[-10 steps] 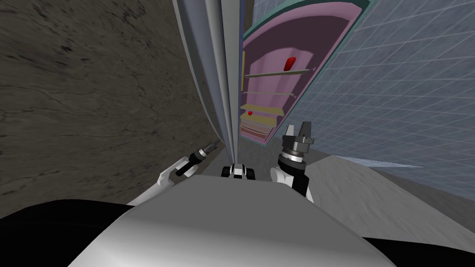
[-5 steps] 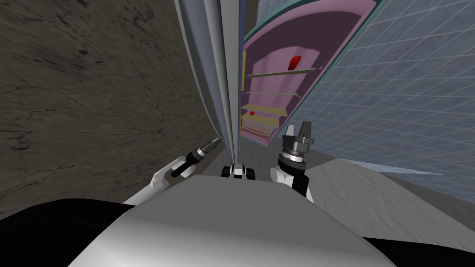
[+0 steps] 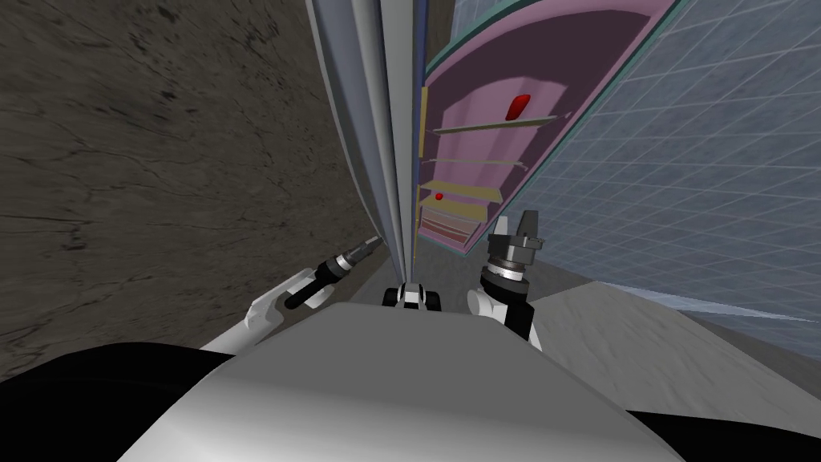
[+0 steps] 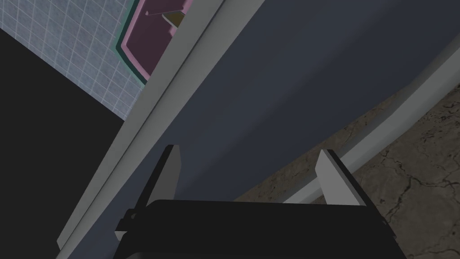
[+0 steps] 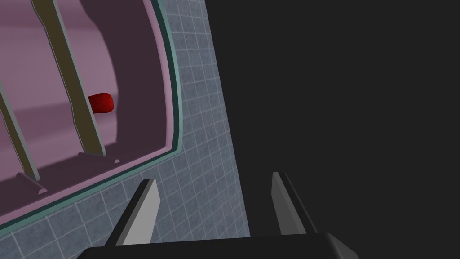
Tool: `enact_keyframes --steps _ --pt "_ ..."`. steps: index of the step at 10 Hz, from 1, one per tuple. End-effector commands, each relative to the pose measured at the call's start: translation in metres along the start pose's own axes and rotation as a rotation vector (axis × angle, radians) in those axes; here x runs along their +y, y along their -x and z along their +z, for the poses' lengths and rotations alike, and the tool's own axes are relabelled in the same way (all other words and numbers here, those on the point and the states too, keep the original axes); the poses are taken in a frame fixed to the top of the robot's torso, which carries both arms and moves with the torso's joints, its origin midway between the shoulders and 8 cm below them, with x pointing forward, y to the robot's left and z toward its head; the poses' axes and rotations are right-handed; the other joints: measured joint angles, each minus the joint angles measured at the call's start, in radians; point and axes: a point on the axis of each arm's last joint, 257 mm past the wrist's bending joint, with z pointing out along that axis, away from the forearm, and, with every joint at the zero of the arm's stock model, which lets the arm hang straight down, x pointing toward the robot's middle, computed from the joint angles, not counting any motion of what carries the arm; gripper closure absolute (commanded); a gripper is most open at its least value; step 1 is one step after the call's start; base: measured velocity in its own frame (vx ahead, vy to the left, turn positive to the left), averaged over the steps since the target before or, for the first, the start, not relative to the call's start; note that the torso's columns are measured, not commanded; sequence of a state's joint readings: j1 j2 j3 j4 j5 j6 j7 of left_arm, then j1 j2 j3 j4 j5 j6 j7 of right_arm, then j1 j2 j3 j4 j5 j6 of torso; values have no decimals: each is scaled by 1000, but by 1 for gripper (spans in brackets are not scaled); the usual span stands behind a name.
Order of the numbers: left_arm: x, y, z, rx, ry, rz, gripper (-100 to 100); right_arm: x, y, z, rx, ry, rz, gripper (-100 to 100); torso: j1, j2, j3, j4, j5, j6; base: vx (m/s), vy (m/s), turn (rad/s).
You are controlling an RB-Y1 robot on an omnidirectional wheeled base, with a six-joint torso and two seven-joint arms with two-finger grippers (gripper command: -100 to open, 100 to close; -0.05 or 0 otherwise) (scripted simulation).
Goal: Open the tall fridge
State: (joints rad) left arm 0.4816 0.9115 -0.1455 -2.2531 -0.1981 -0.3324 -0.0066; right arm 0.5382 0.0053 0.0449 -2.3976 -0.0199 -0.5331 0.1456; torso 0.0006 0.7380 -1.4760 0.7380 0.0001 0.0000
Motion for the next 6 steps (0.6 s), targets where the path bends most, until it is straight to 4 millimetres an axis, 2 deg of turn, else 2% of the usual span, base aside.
enact_keyframes --steps 1,6 --pt "0 0 0 0 0 -1 0 0 0 0 0 0 0 0 0 0 0 0 0 0 0 0 0" --pt "0 0 0 0 0 -1 0 0 0 0 0 0 0 0 -1 0 0 0 0 0 0 0 0"
